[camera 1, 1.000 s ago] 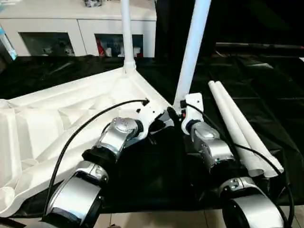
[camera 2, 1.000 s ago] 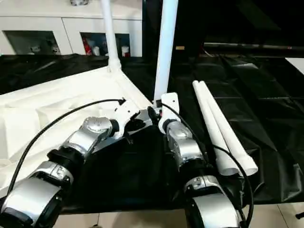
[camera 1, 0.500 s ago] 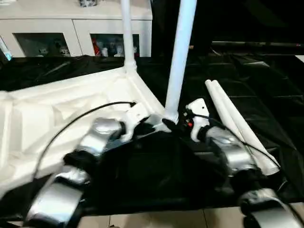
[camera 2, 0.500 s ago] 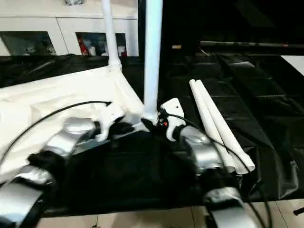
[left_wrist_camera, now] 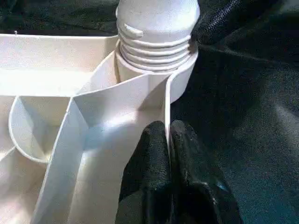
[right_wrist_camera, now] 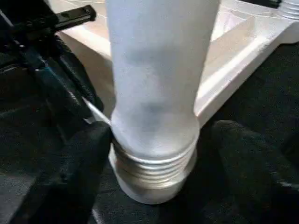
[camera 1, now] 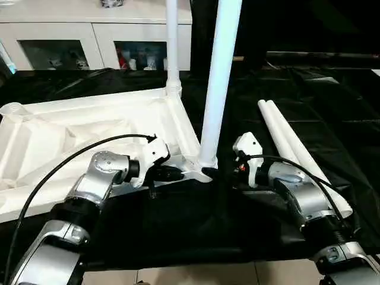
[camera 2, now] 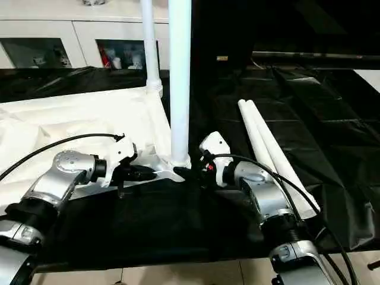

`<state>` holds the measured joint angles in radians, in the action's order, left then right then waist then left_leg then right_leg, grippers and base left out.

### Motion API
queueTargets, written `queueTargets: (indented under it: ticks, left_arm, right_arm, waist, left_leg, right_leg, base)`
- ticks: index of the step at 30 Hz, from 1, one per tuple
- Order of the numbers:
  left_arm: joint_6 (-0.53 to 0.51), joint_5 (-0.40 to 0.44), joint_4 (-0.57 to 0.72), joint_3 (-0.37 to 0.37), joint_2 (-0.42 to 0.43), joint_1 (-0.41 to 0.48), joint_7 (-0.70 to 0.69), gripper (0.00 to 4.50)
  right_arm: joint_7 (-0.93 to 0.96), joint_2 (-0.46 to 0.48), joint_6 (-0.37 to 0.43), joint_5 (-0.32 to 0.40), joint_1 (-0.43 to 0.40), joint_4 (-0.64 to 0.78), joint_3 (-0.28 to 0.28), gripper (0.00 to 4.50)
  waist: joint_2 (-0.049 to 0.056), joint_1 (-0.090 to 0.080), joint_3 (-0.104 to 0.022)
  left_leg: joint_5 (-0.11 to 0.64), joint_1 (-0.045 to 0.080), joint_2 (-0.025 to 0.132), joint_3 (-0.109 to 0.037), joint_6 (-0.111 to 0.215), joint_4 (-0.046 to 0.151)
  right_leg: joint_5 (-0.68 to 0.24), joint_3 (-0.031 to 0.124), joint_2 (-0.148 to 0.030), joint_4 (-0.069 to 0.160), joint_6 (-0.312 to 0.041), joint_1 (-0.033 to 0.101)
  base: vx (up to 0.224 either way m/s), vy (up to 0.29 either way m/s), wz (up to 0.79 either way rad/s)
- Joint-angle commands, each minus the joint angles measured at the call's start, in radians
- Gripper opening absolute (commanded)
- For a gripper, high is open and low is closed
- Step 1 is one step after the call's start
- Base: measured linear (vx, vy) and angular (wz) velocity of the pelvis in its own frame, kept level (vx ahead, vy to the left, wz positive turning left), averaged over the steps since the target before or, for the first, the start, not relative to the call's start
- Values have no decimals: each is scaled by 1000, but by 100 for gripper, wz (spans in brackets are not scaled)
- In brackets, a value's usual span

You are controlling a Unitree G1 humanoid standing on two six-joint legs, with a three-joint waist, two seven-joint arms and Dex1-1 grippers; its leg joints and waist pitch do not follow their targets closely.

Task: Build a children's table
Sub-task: Rotate leg to tighten

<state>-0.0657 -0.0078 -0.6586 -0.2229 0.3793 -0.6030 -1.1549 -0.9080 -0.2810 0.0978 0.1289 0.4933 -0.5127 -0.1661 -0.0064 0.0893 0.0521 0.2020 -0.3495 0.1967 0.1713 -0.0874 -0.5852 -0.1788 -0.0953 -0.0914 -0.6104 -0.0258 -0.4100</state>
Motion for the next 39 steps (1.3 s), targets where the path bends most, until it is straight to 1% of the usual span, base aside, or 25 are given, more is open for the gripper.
queueTargets:
  ticks: [1,2,3,4,6,7,12,14,16,17,18,19,20,22,24,26,30,31,34,35,38,39]
  left_arm:
    - [-2,-48,12,7,-8,18,-45,0]
    - [-2,-48,12,7,-8,18,-45,0]
    - [-6,-47,17,7,-7,20,-47,0]
    - [-7,-47,18,8,-7,20,-46,0]
    - [-9,-47,21,9,-5,22,-47,0]
    - [-10,-47,23,9,-5,22,-47,0]
    - [-22,-49,41,9,-4,32,-49,0]
    - [-23,-48,43,9,-4,33,-51,0]
    - [-24,-47,43,10,-4,32,-50,0]
    - [-24,-47,43,10,-4,32,-51,0]
    - [-25,-47,44,10,-4,32,-51,0]
    - [-26,-46,46,11,-5,32,-51,0]
    - [-28,-46,48,10,-5,32,-51,0]
    - [-28,-45,48,11,-5,31,-50,0]
    - [-29,-45,48,11,-5,30,-50,0]
    - [-29,-44,47,12,-6,30,-48,0]
    - [-28,-43,48,12,-5,31,-48,0]
    - [-28,-43,48,12,-4,31,-48,0]
    - [-28,-42,47,13,-2,32,-47,0]
    - [-28,-42,47,14,-2,31,-47,0]
    - [-30,-42,48,16,0,31,-48,0]
    - [-30,-42,48,16,0,31,-48,0]
  right_arm:
    - [-9,-6,10,14,-10,19,-3,331]
    - [-9,-6,10,14,-10,19,-3,320]
    - [-18,-3,10,16,-12,17,-5,314]
    - [-22,-2,7,17,-13,16,-6,311]
    - [-28,1,6,17,-13,14,-7,288]
    - [-28,1,6,16,-13,14,-7,281]
    - [-31,3,6,11,-14,14,-7,271]
    - [-21,1,-7,2,-13,11,-8,270]
    - [0,-1,-31,-16,-10,2,-12,270]
    - [1,3,-25,-10,-7,-4,-7,270]
    - [-3,6,-13,1,-5,-6,-1,325]
    - [-6,12,2,16,0,-6,10,339]
    - [-3,12,-1,12,2,-7,10,339]
    - [7,12,-12,0,5,-9,5,355]
    - [13,13,-21,-9,7,-12,0,355]
    - [18,16,-26,-12,9,-16,-1,355]
    - [19,20,-24,-9,11,-22,1,355]
    - [16,22,-21,-3,12,-22,3,341]
    - [12,22,-17,2,11,-21,4,341]
    - [5,23,-12,11,11,-20,9,313]
    - [-4,27,-6,19,12,-22,16,304]
    - [-4,27,-6,19,12,-22,16,287]
  waist:
    - [-14,3,-64]
    - [-14,4,-64]
    - [-16,3,-63]
    - [-15,4,-62]
    - [-17,4,-62]
    - [-16,4,-62]
    - [-15,3,-64]
    - [-17,3,-64]
    - [-16,2,-64]
    - [-16,3,-64]
    - [-16,2,-64]
    - [-15,3,-64]
    - [-15,2,-64]
    - [-15,4,-66]
    - [-14,4,-66]
    - [-15,4,-66]
    - [-14,3,-66]
    - [-14,3,-65]
    - [-14,3,-66]
    - [-15,3,-66]
    - [-14,4,-66]
    - [-15,3,-67]
  left_leg:
    - [95,-8,33,-2,78,65]
    - [95,-6,33,-1,79,64]
    - [101,-7,32,-1,78,64]
    - [108,-7,33,-1,75,65]
    - [111,-7,33,-2,72,66]
    - [110,-7,33,-2,69,66]
    - [93,-8,33,-2,74,64]
    - [88,-8,32,-2,75,64]
    - [90,-7,32,-2,75,64]
    - [92,-7,32,-1,74,63]
    - [95,-7,31,-2,74,64]
    - [96,-6,31,-2,75,64]
    - [94,-7,31,-2,74,63]
    - [87,-6,32,-2,75,63]
    - [78,-6,32,-1,76,62]
    - [80,-6,32,-1,77,62]
    - [97,-6,31,-1,73,63]
    - [94,-7,31,-2,73,63]
    - [87,-7,31,-2,77,62]
    - [86,-6,31,-1,78,62]
    - [91,-6,32,-2,77,62]
    - [89,-6,31,-1,77,62]
  right_leg:
    - [-177,57,-64,65,-200,64]
    - [-178,57,-64,66,-201,63]
    - [-189,57,-63,67,-199,63]
    - [-204,57,-65,68,-195,63]
    - [-219,57,-65,70,-189,63]
    - [-221,56,-65,69,-186,63]
    - [-192,57,-64,65,-193,63]
    - [-186,56,-63,64,-194,64]
    - [-186,56,-63,65,-196,63]
    - [-190,56,-64,65,-196,63]
    - [-194,56,-63,66,-195,64]
    - [-195,56,-64,66,-194,64]
    - [-194,57,-64,65,-194,64]
    - [-185,57,-64,64,-197,64]
    - [-164,57,-62,61,-203,63]
    - [-157,57,-63,60,-206,64]
    - [-176,57,-63,63,-203,65]
    - [-171,57,-63,62,-202,65]
    - [-154,57,-62,60,-205,65]
    - [-154,56,-62,60,-206,65]
    - [-162,56,-62,61,-205,65]
    - [-159,56,-62,61,-206,65]
  base:
    - [0,0,0]
    - [0,0,0]
    - [0,0,0]
    - [0,0,0]
    - [0,0,0]
    - [0,0,0]
    - [0,0,0]
    - [0,0,0]
    - [0,0,0]
    - [0,0,0]
    - [0,0,0]
    - [0,0,0]
    - [0,0,0]
    - [0,0,0]
    - [0,0,0]
    - [0,0,0]
    - [0,0,0]
    - [0,0,0]
    - [0,0,0]
    - [0,0,0]
    - [0,0,0]
    - [0,0,0]
